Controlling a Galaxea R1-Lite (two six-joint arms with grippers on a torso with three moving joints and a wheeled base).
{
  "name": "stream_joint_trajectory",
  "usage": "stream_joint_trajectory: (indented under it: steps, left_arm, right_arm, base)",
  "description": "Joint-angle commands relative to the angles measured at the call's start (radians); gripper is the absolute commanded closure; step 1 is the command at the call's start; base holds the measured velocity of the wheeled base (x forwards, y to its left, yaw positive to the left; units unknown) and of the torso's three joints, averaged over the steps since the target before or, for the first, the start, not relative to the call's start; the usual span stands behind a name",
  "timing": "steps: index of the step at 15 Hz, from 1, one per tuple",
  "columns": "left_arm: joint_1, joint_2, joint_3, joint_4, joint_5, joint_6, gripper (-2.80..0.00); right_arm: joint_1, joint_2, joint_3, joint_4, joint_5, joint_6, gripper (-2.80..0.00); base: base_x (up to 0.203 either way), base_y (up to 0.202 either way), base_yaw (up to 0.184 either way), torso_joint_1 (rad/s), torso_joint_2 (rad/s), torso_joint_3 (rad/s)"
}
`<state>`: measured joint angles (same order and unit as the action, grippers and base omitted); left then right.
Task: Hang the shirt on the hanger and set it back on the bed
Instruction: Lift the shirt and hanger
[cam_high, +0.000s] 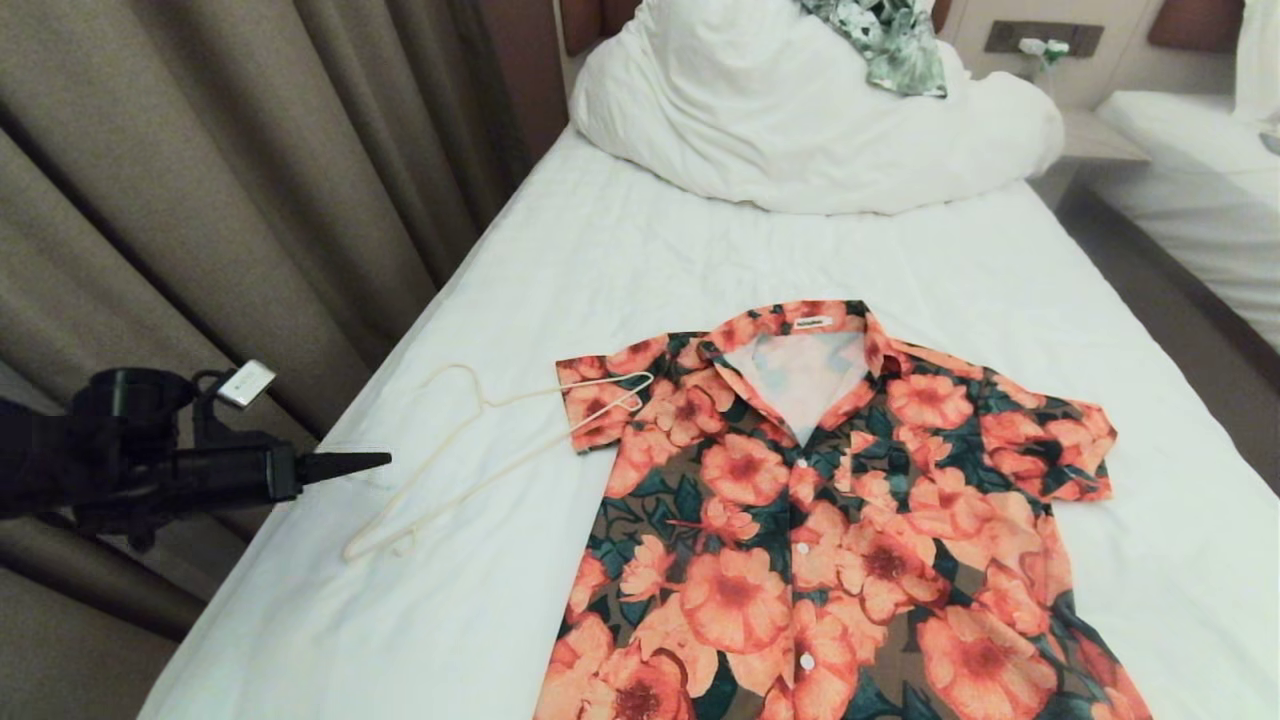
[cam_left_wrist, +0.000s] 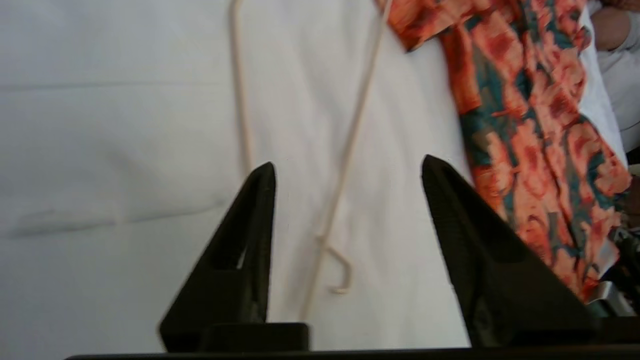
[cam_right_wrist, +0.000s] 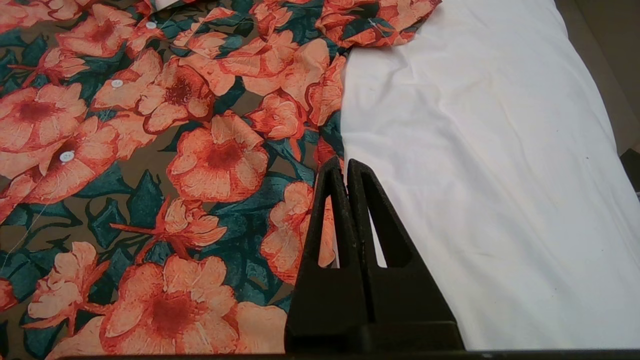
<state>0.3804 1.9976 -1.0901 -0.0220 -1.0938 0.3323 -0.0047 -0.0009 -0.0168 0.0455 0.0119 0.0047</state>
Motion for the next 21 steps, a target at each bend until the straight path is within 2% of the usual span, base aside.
stream_joint_trajectory:
  steps: [1,6,9,18,21]
  left_arm:
    - [0.002,0.094,-0.024,-0.001,-0.007,0.017,-2.8]
    - [-0.029,0.174,-0.028,-0.005,-0.012,0.076,-2.8]
    - [-0.043,0.204,-0.049,-0.006,-0.012,0.076,-2.8]
    - [-0.164,0.24,-0.118,0.004,-0.003,0.049,-2.8]
    - [-0.181,0.254,-0.141,0.002,-0.003,0.039,-2.8]
  right_arm:
    - [0.0,-0.001,0.0,0.0,0.0,0.0,0.0]
    - [0.0,-0.001,0.0,0.0,0.0,0.0,0.0]
    - [0.0,-0.001,0.0,0.0,0.0,0.0,0.0]
    - [0.0,-0.001,0.0,0.0,0.0,0.0,0.0]
    - [0.0,-0.001,0.0,0.0,0.0,0.0,0.0]
  base:
    - [0.0,0.0,0.0,0.0,0.0,0.0]
    - [0.0,0.0,0.0,0.0,0.0,0.0]
    - [0.0,0.0,0.0,0.0,0.0,0.0]
    - [0.0,0.0,0.0,0.0,0.0,0.0]
    - [0.0,0.0,0.0,0.0,0.0,0.0]
